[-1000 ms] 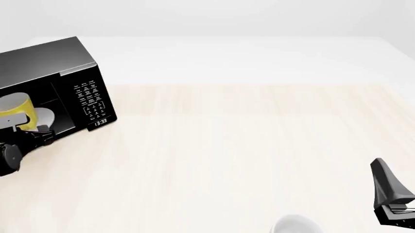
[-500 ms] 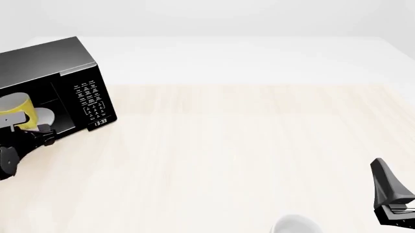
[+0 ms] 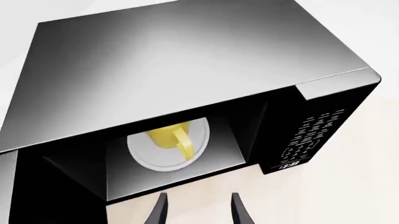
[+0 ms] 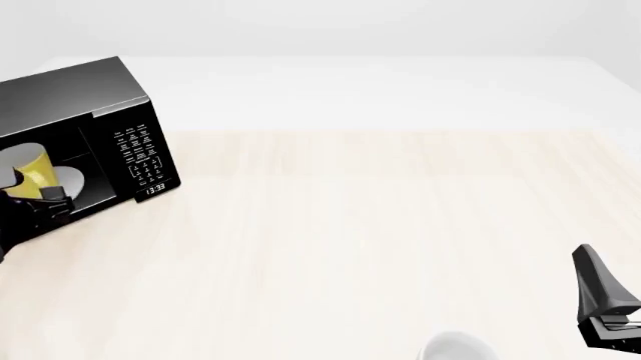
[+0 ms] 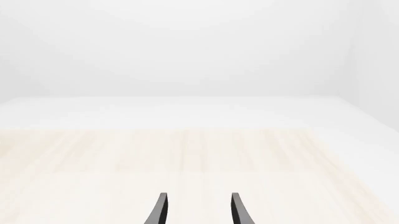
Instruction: Put the yellow and white mug in the microwave and close it.
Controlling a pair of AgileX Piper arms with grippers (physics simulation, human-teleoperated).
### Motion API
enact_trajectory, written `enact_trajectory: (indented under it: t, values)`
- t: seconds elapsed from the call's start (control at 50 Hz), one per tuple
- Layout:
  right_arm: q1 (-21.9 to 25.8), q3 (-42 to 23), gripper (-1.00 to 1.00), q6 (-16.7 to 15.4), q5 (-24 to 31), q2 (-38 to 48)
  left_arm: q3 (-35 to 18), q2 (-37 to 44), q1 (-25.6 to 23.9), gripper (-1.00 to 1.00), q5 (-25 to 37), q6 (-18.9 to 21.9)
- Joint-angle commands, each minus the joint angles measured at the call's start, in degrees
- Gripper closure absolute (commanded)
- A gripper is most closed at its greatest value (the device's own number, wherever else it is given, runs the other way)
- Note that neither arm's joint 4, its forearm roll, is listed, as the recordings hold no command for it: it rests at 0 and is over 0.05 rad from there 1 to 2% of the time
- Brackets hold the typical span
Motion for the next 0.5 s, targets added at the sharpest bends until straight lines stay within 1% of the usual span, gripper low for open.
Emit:
enact_trajectory:
  t: [0.02,0.38,0.5]
  values:
    - [0.05,0.06,-1.00,-0.03,0.03,-0.09,2.74,-7.26,0.45,-1.00,3.31,-0.53]
    - [0.08,0.06,-1.00,-0.03,0.03,-0.08,5.41,-17.74,0.39,-1.00,9.90,0.59]
    - [0.03,0.06,-1.00,-0.02,0.03,-0.09,5.95,-21.64,0.53,-1.00,13.39,2.12]
